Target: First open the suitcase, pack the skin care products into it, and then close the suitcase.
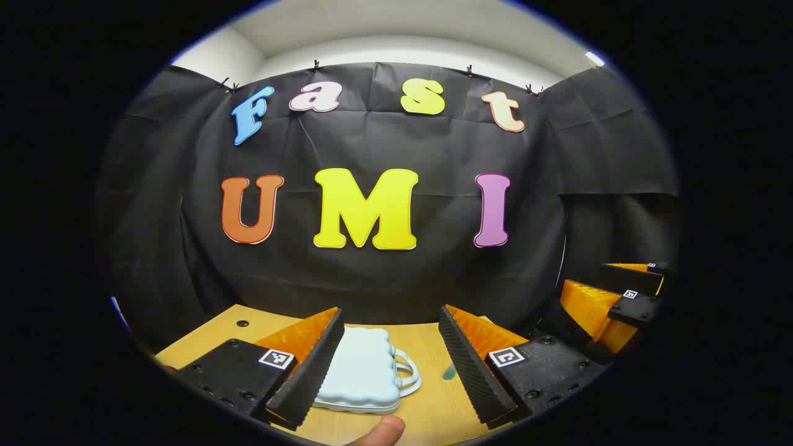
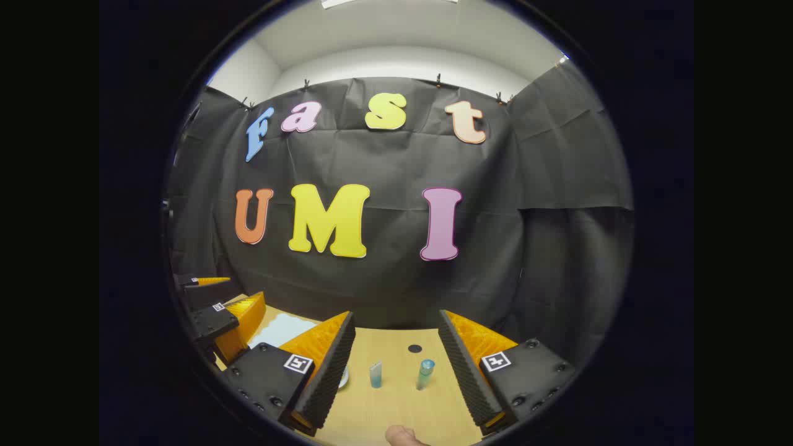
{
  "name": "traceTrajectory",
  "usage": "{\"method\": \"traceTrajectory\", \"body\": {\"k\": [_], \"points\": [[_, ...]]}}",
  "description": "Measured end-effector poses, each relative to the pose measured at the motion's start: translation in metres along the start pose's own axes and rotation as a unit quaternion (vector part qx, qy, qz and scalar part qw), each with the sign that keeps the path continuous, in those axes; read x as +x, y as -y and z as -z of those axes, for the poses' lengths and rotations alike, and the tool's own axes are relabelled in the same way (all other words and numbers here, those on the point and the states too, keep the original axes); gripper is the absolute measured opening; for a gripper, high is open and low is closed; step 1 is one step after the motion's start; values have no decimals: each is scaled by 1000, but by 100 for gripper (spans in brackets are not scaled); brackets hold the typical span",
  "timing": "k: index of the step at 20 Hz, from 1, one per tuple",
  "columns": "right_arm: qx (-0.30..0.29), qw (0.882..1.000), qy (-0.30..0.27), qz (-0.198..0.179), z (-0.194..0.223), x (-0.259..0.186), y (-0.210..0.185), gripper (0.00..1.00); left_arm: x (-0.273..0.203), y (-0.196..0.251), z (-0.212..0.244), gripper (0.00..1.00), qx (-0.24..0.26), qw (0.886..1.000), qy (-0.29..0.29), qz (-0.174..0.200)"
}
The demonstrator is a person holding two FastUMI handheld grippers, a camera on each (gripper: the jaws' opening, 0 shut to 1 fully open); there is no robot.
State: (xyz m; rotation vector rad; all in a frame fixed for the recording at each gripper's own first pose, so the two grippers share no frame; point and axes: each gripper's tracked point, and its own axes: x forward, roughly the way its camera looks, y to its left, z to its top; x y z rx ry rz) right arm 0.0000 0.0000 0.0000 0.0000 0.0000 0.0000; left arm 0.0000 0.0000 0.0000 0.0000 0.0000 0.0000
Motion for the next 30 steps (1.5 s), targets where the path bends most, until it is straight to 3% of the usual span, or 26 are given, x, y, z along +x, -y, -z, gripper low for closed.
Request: {"method": "traceTrajectory", "body": {"k": [18, 22, 25, 27, 30], "points": [[-1, 1000, 2, -17, 1, 22, 32, 80, 16, 25, 6, 98, 26, 1000, 10, -10], [-1, 1000, 6, 5, 1, 30, 62, 80, 33, 17, 51, 98, 91, 996, -6, -21], [-4, 999, 7, 37, 5, 37, 96, 80, 49, 12, 87, 99, 165, 986, -16, -28], [9, 999, 2, 52, 9, 40, 120, 80, 61, 17, 112, 99, 225, 974, -19, -22], [9, 997, -8, 72, 20, 48, 154, 80, 79, 26, 148, 99, 319, 947, -29, -14]]}}
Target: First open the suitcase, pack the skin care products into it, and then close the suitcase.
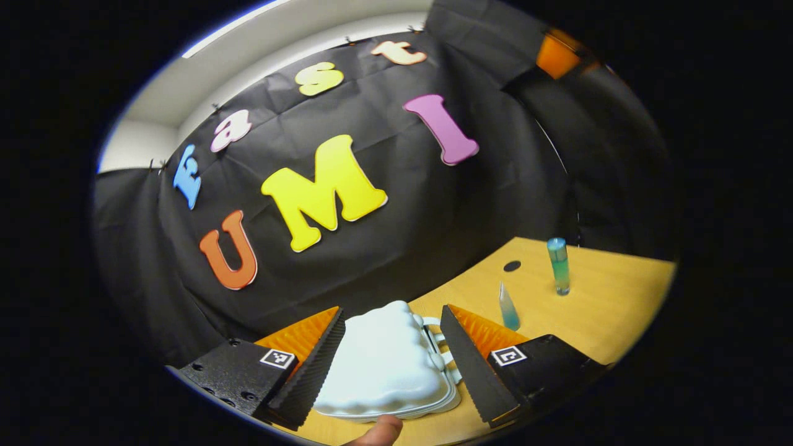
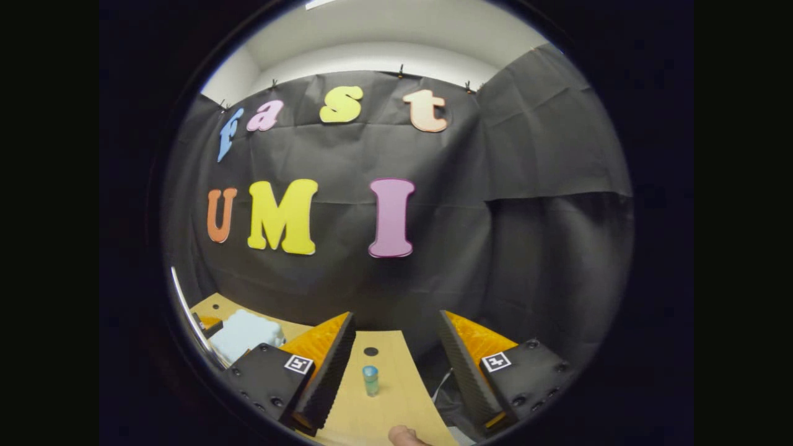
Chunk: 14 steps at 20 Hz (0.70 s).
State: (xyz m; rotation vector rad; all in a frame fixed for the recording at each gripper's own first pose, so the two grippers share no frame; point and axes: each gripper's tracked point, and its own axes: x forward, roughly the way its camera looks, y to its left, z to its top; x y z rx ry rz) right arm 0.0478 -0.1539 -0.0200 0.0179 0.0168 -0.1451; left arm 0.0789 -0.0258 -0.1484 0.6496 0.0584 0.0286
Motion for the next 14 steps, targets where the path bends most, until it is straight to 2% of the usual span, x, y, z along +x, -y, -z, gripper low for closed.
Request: {"method": "traceTrajectory", "body": {"k": [3, 5, 10, 14], "points": [[-6, 1000, -11, 12, 13, 11, 28, 80, 13, 24, 25, 98, 85, 996, -26, 1], [-3, 1000, -21, 12, 24, 18, 41, 80, 22, 37, 42, 98, 143, 988, -54, -6], [6, 999, -46, 4, 51, 36, 69, 80, 55, 68, 76, 97, 262, 959, -104, 1], [7, 998, -54, 4, 65, 47, 95, 80, 69, 78, 98, 95, 351, 924, -149, 0]]}}
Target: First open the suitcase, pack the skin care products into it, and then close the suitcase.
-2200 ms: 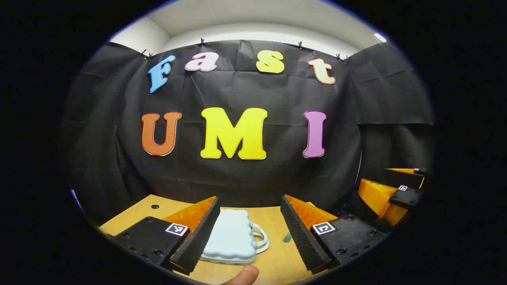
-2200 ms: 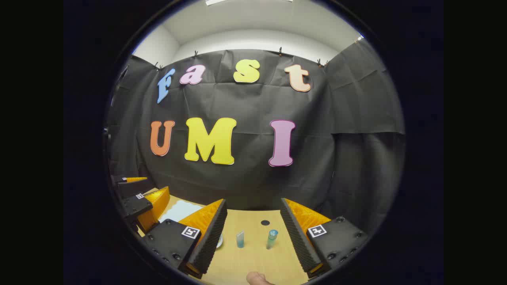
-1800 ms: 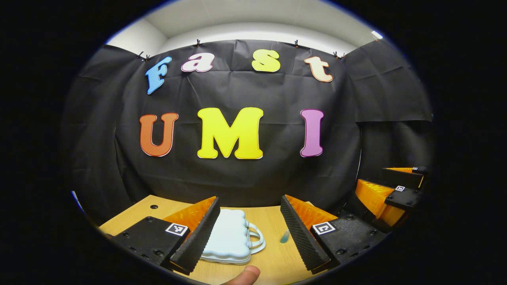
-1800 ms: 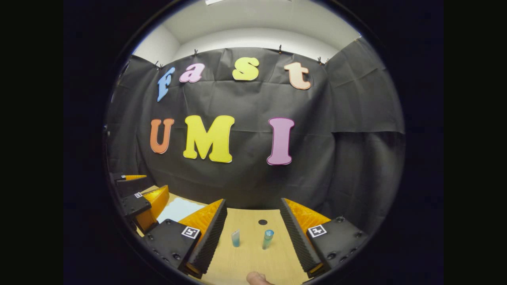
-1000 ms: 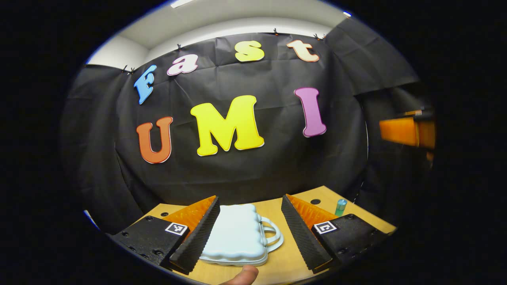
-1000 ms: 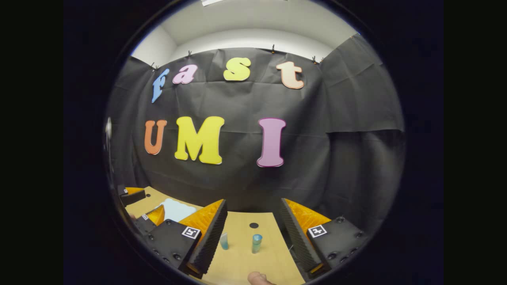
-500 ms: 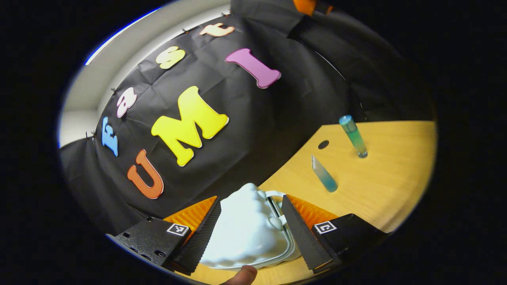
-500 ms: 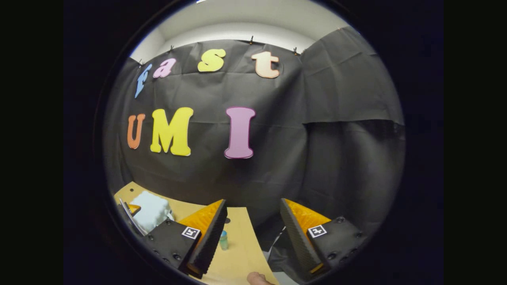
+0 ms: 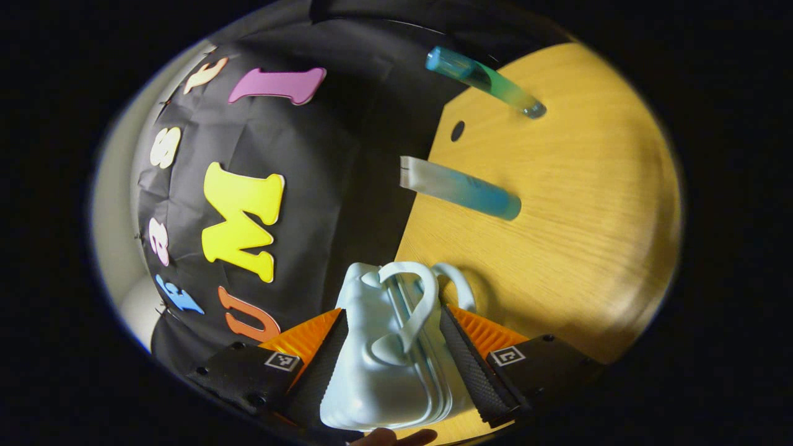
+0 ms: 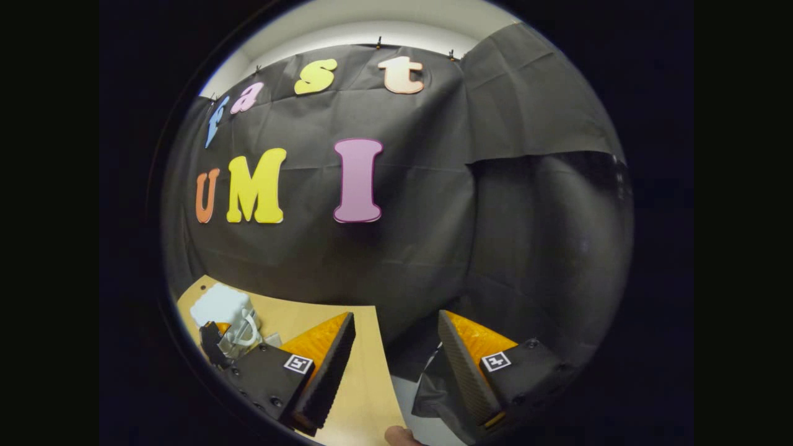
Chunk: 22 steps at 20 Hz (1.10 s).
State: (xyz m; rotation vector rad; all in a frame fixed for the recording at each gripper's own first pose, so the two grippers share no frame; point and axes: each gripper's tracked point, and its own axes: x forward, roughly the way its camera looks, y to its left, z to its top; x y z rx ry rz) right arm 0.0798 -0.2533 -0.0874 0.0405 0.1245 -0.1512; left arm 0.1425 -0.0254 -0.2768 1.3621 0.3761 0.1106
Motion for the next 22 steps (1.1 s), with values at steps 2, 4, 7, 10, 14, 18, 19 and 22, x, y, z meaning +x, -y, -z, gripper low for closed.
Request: {"method": "traceTrajectory", "body": {"k": [2, 4, 7, 10, 14, 18, 19, 22], "points": [[4, 1000, -1, 4, 5, 3, 11, 80, 8, 5, 0, 86, 30, 1000, -8, 3], [6, 1000, -10, 11, 12, 4, 16, 80, 11, 4, -1, 71, 50, 999, -9, 2], [9, 1000, -20, 15, 22, 2, 10, 80, 17, 5, 1, 43, 65, 998, -10, 13], [-3, 1000, -23, 16, 26, -3, -5, 80, 19, 7, 1, 23, 85, 996, -14, 23], [-8, 1000, -15, 20, 15, -16, -29, 80, 18, 5, 0, 10, 66, 997, -16, 44], [-14, 999, -6, 33, 2, -27, -51, 80, 16, -15, 3, 4, 10, 998, -10, 58], [-11, 999, -5, 36, -1, -30, -56, 80, 13, -23, -1, 3, -6, 998, 2, 61], [-11, 999, -1, 42, -7, -38, -77, 80, 1, -45, 1, 3, -72, 994, 11, 87]]}}
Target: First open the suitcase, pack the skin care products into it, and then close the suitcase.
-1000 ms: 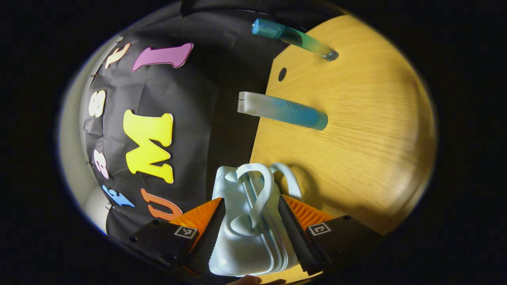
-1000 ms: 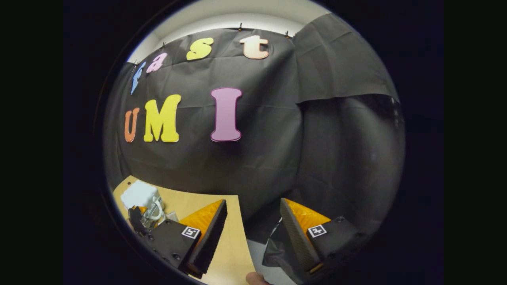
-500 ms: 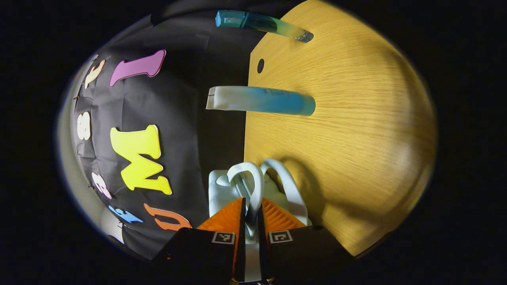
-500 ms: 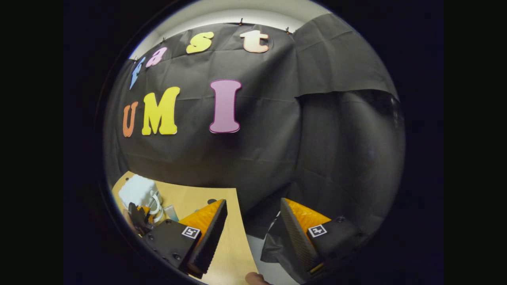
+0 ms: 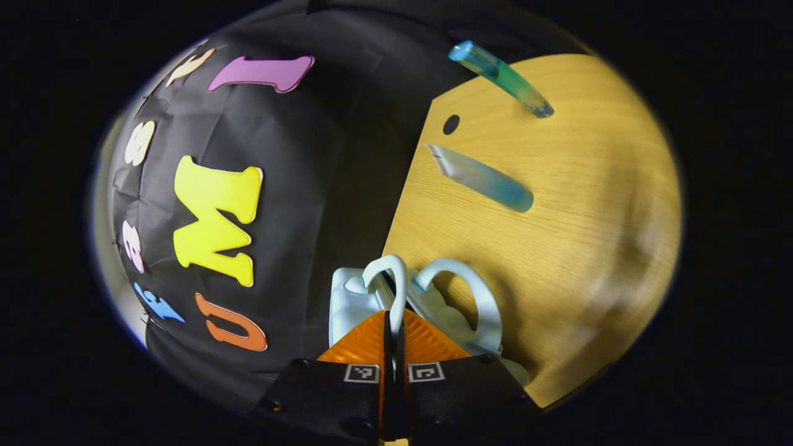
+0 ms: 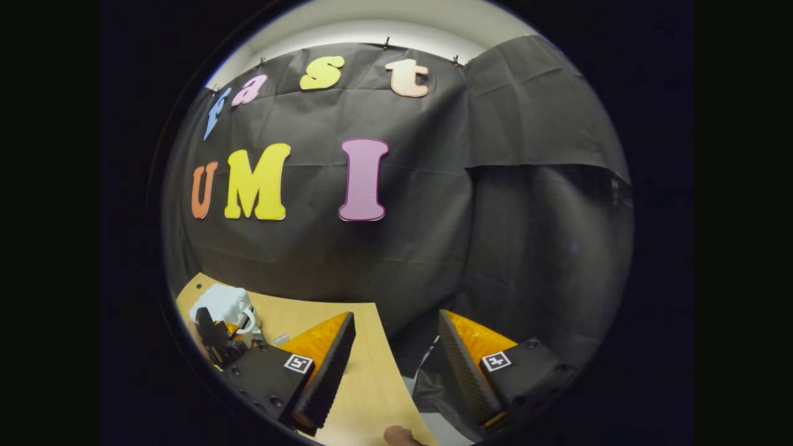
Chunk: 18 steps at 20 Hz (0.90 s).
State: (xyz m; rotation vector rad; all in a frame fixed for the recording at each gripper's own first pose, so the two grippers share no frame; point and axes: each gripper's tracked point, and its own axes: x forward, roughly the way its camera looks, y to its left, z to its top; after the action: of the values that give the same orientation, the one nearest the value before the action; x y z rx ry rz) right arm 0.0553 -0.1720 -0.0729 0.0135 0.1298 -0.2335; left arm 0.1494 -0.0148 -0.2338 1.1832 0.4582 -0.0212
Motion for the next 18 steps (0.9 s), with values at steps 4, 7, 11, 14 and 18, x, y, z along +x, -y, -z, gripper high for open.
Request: {"method": "traceTrajectory", "body": {"k": [4, 7, 11, 14, 18], "points": [[-1, 1000, 11, 2, -14, -13, -32, 80, -27, -62, 5, 3, -81, 996, 25, -15], [-3, 1000, 19, 3, -22, -23, -58, 80, -44, -105, 34, 3, -145, 989, 30, -19], [-2, 1000, 17, -5, -26, -35, -102, 80, -60, -160, 84, 3, -199, 979, 31, -40], [-6, 1000, 23, -8, -34, -42, -135, 80, -57, -196, 139, 3, -237, 970, 21, -57], [-12, 999, 26, -22, -42, -52, -182, 80, -41, -227, 217, 3, -254, 964, -1, -77]]}}
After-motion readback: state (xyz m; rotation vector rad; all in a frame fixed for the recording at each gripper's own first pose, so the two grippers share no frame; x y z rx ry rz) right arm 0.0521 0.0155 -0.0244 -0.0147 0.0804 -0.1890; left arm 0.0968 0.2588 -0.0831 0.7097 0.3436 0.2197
